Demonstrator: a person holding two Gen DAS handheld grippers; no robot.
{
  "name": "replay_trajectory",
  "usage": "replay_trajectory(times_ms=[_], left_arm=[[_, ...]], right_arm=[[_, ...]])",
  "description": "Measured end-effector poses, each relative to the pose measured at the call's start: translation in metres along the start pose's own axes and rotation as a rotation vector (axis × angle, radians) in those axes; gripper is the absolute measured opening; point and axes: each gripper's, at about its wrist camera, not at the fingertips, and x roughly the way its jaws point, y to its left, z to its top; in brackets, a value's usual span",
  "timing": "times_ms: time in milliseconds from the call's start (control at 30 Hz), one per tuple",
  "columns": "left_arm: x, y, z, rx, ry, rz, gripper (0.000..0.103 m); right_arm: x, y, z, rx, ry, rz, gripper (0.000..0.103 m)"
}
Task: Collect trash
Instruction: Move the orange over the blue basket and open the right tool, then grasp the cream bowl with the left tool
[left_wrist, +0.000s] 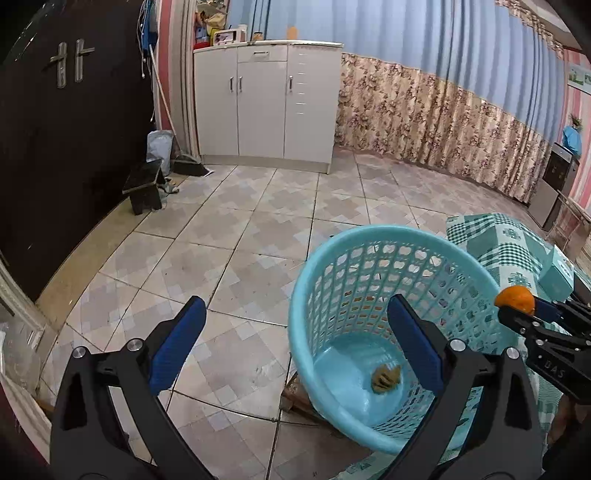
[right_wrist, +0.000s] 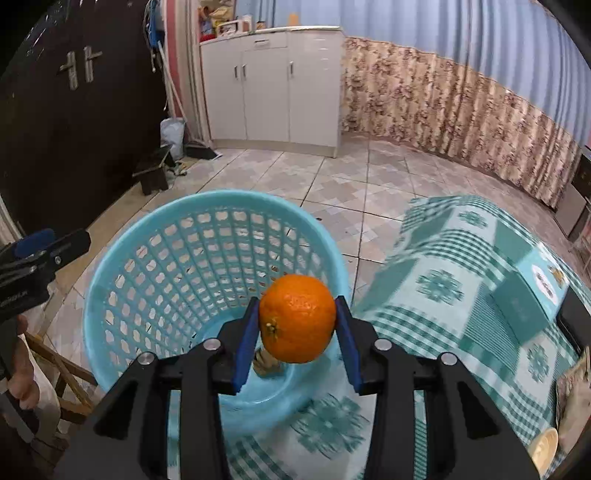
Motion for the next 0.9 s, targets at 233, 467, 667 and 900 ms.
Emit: replay_trajectory(times_ms=[233,467,667,900], left_arm=[[0.004,0.003,-0.006,-0.011,0.02,0.017,0.095],[-0.005,-0.005,-0.006,-0.009,0.017,0.027,0.095],[-0.024,-0.029,-0.002,0.032,-0.006,0.026,0.096],[-0.046,-0.063,-0.006,0.066,-0.02,-0.016,0.098]], right_arm=[[0.007,0.014,0.0,-0.065,-0.004,-0.011,0.064],[-0.02,-0.009,-0.005,-0.021,-0.046,-0.011,0.08],[-0.068,-0.043,-0.018,0.016,-0.109,-0.042,0.086],[-0.112,-0.102,-0.054,0.095,-0.129,-0.121,0.087]])
